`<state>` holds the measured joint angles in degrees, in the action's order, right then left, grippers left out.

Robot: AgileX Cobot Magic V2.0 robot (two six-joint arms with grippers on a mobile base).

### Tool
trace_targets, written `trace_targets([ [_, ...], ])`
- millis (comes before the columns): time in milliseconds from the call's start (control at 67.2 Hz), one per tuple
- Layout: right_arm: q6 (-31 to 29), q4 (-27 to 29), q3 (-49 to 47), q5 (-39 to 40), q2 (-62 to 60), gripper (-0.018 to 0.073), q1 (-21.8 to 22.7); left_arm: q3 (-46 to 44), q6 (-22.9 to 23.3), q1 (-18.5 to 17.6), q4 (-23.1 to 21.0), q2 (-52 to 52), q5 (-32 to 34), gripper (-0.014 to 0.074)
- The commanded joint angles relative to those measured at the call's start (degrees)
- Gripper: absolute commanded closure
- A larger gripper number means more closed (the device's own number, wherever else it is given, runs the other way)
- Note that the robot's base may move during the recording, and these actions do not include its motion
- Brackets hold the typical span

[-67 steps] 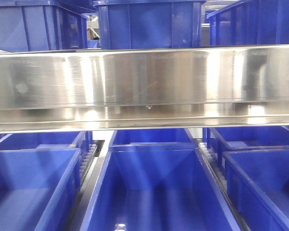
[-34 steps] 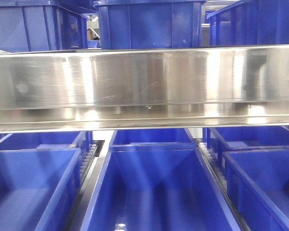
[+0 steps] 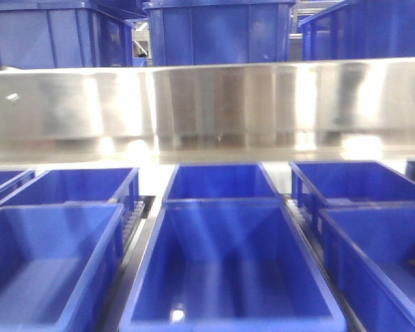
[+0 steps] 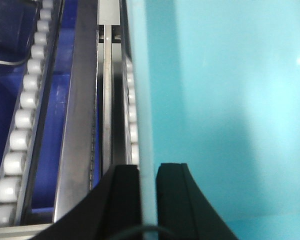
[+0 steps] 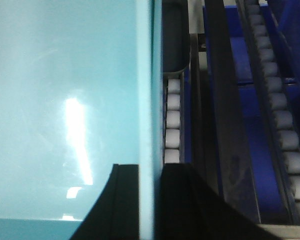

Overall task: Move two blue bins to right shelf middle
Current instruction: 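Drive the base away from the shelf holding the teal bin in both grippers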

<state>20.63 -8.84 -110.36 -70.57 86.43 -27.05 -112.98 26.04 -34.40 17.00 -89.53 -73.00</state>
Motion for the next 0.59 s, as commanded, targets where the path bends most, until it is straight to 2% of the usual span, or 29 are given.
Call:
trace_targets([
  [0, -0.12, -1.05, -1.12, 8.30, -1.42, 0.0726, -0.08, -1.03, -0.39, -0.17, 0.29, 1.38, 3.04, 0.0707],
  [580, -0.12, -1.05, -1.12, 13.35, -1.42, 0.0726, -0.08, -1.03, -0.39, -0.17, 0.29, 1.38, 3.04, 0.0707],
])
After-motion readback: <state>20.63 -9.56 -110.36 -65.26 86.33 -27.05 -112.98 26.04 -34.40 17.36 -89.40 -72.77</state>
